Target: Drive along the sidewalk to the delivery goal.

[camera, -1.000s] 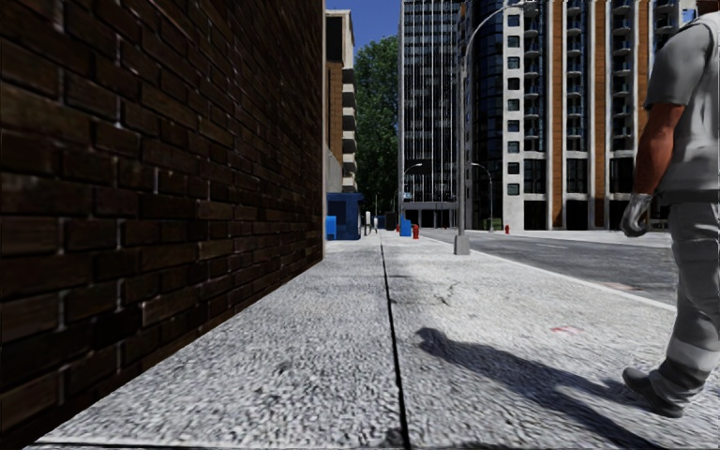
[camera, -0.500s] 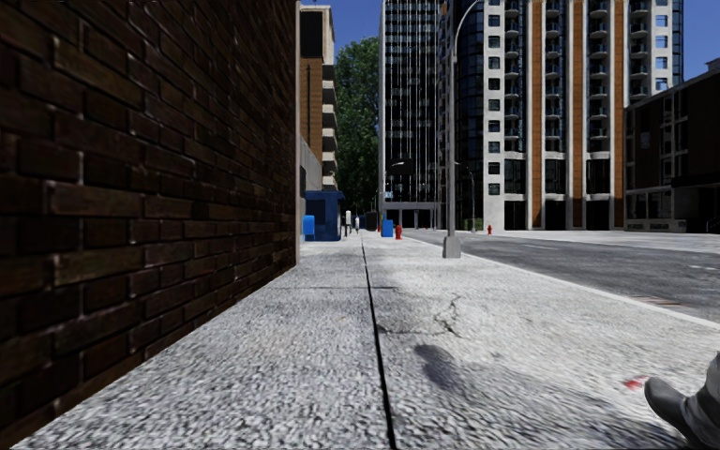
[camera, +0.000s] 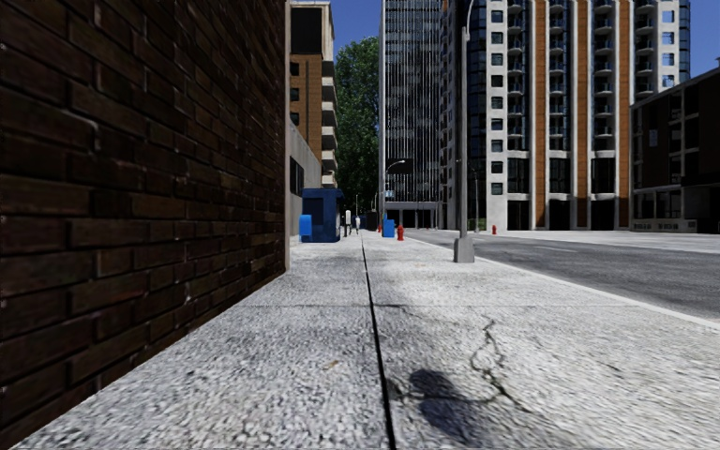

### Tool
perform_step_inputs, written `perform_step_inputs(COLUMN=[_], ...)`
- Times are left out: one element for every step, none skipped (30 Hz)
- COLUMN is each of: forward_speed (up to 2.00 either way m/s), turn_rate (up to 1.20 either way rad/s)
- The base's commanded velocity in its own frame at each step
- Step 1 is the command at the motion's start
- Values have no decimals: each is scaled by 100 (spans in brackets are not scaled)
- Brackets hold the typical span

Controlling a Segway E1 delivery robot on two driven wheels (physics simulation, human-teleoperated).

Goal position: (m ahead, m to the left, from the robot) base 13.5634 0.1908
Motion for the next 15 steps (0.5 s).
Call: perform_step_inputs(forward_speed=[200, 200, 200, 200, 200, 200, 200, 200, 200, 200, 200, 200, 200, 200, 200], turn_rate=[0, 0, 0, 0, 0, 0, 0, 0, 0, 0, 0, 0, 0, 0, 0])
